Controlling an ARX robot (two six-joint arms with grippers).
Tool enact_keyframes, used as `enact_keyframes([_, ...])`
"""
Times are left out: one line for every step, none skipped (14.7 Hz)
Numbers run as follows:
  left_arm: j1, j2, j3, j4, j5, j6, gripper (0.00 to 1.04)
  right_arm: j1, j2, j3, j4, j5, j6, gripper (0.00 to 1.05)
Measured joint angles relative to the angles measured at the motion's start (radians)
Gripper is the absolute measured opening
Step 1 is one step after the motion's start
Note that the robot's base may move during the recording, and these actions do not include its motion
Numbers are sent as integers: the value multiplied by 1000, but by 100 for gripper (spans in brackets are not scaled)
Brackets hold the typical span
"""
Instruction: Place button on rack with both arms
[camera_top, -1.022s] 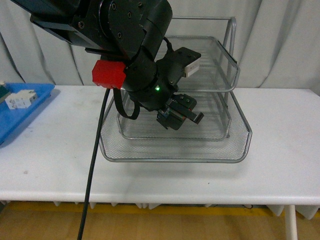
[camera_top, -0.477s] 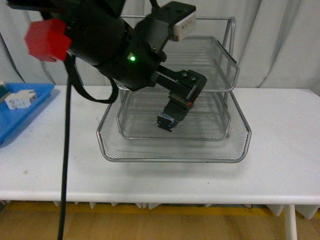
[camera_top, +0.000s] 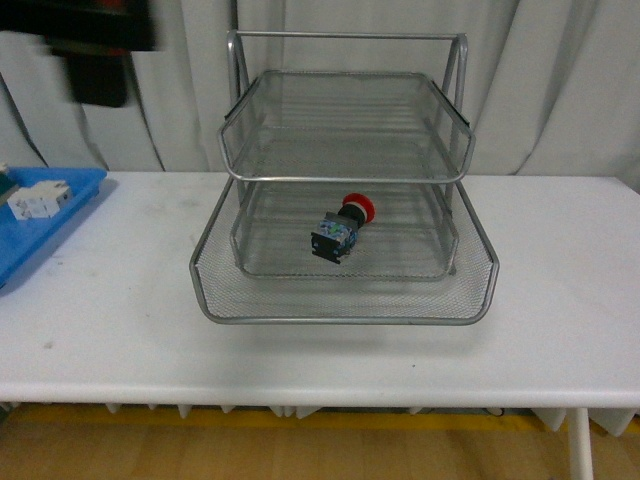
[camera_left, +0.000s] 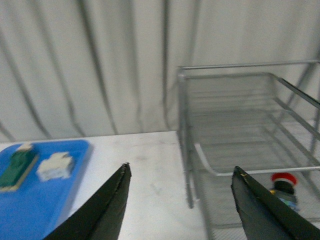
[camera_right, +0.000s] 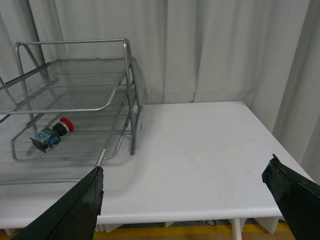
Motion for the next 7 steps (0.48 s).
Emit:
enact_keyframes([80, -150, -145, 8, 18, -34, 53, 0, 0, 0, 0, 0, 0, 98])
enact_keyframes([173, -288, -265, -30, 91, -48, 40, 0, 0, 0, 1, -1, 0, 98])
enact_keyframes([275, -399, -365, -37, 206, -56, 28, 0, 0, 0, 0, -1, 0, 98])
enact_keyframes([338, -478, -430, -44, 252, -63, 13, 0, 0, 0, 0, -1, 0, 98])
enact_keyframes([335, -520, -446, -65, 268, -67, 1, 0, 0, 0, 0, -1, 0, 98])
enact_keyframes([328, -559, -455, -90, 274, -66, 2, 0, 0, 0, 0, -1, 0, 98])
enact_keyframes([330, -597, -467, -116, 274, -66, 2, 0, 0, 0, 0, -1, 0, 98])
